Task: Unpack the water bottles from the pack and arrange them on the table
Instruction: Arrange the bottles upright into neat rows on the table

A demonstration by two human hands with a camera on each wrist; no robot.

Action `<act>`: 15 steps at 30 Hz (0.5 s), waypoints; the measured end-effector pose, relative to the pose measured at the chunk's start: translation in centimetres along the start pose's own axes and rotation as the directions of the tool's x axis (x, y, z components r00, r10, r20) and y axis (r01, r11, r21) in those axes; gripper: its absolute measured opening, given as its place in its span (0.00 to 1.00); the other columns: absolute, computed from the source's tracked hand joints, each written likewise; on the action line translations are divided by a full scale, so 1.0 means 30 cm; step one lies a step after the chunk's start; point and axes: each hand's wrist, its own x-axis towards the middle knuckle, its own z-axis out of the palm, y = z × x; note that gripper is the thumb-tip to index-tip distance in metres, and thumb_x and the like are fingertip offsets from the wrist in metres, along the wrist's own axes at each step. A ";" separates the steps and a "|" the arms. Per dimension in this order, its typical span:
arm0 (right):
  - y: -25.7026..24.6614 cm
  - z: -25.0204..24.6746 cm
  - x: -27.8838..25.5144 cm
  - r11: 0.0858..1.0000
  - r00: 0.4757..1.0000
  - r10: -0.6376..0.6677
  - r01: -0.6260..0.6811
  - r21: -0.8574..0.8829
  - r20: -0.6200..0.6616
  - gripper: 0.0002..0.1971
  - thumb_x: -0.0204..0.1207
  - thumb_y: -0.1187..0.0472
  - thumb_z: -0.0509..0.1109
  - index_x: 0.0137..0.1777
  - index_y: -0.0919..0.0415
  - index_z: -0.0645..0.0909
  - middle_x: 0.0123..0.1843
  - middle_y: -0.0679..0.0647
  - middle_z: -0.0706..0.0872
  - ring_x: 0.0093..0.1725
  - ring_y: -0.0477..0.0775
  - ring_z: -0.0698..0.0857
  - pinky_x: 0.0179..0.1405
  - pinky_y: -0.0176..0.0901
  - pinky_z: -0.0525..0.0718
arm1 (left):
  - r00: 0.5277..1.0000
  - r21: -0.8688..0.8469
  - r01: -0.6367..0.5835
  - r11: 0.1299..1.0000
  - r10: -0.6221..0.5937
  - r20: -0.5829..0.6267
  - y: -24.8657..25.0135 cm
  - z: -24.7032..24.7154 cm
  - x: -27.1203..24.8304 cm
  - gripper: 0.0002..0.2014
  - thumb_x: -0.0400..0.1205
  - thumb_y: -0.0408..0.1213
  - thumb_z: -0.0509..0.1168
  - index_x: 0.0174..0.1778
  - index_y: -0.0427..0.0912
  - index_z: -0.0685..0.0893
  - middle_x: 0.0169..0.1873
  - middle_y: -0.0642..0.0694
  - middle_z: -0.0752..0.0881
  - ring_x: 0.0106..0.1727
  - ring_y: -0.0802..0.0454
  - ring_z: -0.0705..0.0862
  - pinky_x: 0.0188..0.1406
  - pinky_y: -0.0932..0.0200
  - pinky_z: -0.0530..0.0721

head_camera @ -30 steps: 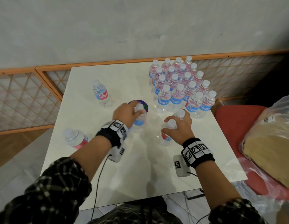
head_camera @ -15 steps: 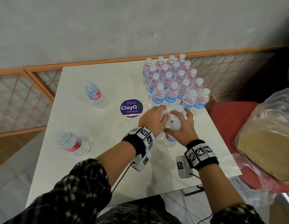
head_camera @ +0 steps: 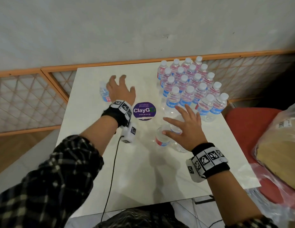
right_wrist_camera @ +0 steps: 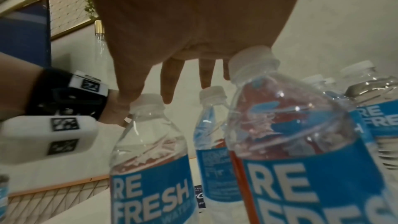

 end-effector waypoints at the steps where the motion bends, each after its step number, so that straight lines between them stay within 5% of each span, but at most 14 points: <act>1: 0.003 0.005 0.000 1.000 1.000 0.002 -0.002 -0.016 0.010 0.28 0.66 0.26 0.55 0.63 0.31 0.79 0.80 0.50 0.68 0.83 0.60 0.55 0.77 0.73 0.47 | 0.997 0.029 0.074 0.997 -0.075 0.010 -0.019 -0.023 0.047 0.30 0.78 0.49 0.61 0.77 0.50 0.66 0.79 0.40 0.58 0.79 0.37 0.56 0.74 0.41 0.64; 3: 0.006 0.009 0.000 1.000 1.000 0.014 -0.013 -0.014 0.022 0.26 0.67 0.27 0.54 0.61 0.31 0.81 0.77 0.47 0.72 0.82 0.58 0.59 0.77 0.72 0.45 | 0.967 0.126 0.203 0.971 -0.220 0.131 -0.095 -0.031 0.140 0.32 0.81 0.46 0.60 0.81 0.54 0.56 0.82 0.42 0.49 0.82 0.35 0.49 0.74 0.35 0.64; 5: 0.010 0.010 0.000 1.000 0.999 0.022 -0.022 -0.003 0.027 0.26 0.67 0.27 0.53 0.60 0.30 0.81 0.76 0.45 0.73 0.82 0.56 0.61 0.78 0.71 0.44 | 0.925 0.240 0.205 0.949 -0.268 0.270 -0.164 -0.036 0.197 0.31 0.83 0.45 0.58 0.82 0.51 0.54 0.83 0.42 0.50 0.82 0.36 0.52 0.77 0.36 0.62; 8: 0.014 0.009 0.000 1.000 0.999 0.030 -0.030 0.008 0.043 0.25 0.67 0.26 0.53 0.60 0.28 0.80 0.76 0.42 0.73 0.81 0.54 0.61 0.78 0.70 0.43 | 0.951 0.158 0.135 0.978 -0.173 0.256 -0.214 -0.037 0.224 0.20 0.83 0.36 0.57 0.73 0.44 0.74 0.74 0.36 0.70 0.71 0.34 0.73 0.69 0.44 0.75; 11: 0.010 0.009 0.003 1.000 0.998 0.023 -0.022 -0.007 0.051 0.26 0.67 0.26 0.52 0.61 0.29 0.80 0.76 0.42 0.73 0.81 0.52 0.62 0.78 0.69 0.41 | 0.973 0.205 0.016 0.979 -0.063 0.224 -0.189 -0.051 0.184 0.16 0.84 0.35 0.56 0.65 0.45 0.82 0.66 0.35 0.77 0.65 0.32 0.77 0.65 0.45 0.77; 15: 0.008 0.006 0.003 1.000 0.999 0.023 -0.023 -0.016 0.049 0.27 0.67 0.27 0.51 0.61 0.30 0.80 0.75 0.41 0.73 0.79 0.52 0.64 0.79 0.69 0.41 | 0.898 0.149 -0.279 0.949 0.202 0.391 -0.114 -0.039 0.054 0.16 0.82 0.37 0.61 0.64 0.46 0.84 0.61 0.37 0.82 0.63 0.35 0.80 0.63 0.48 0.77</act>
